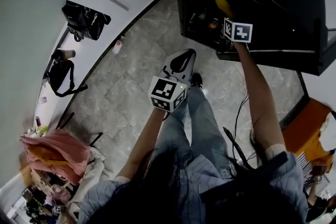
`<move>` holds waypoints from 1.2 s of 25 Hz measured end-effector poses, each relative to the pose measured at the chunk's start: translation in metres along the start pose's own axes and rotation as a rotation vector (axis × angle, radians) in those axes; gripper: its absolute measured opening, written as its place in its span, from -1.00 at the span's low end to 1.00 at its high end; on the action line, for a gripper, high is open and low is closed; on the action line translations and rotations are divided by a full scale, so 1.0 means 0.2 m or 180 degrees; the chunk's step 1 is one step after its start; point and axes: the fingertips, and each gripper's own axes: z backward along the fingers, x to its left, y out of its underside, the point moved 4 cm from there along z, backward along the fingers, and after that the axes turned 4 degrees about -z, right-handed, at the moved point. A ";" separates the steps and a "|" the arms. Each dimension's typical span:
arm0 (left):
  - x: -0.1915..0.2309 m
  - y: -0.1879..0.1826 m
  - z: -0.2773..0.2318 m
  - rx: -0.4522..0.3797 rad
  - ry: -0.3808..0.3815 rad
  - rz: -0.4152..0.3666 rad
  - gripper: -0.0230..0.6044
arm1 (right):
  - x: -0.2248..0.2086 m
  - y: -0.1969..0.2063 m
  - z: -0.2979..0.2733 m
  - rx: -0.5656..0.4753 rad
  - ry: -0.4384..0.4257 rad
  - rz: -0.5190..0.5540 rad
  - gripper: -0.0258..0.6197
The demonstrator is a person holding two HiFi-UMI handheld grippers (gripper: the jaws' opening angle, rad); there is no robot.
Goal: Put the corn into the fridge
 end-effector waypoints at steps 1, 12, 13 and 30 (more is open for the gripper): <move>0.00 0.00 0.00 0.0001 -0.0011 0.0018 -0.88 | 0.00 -0.01 0.00 -0.0013 0.0011 0.0046 -0.11; 0.01 0.02 -0.02 0.0018 -0.0025 0.0042 -0.88 | -0.04 -0.11 -0.13 0.0097 -0.0007 0.0107 -0.11; 0.01 0.02 -0.01 0.0026 -0.0026 0.0040 -0.88 | -0.05 -0.11 -0.14 0.0130 0.0013 0.0147 -0.11; 0.00 0.07 0.00 0.0117 -0.0016 0.0053 -0.88 | -0.06 -0.08 -0.07 0.0062 0.0116 0.0296 -0.08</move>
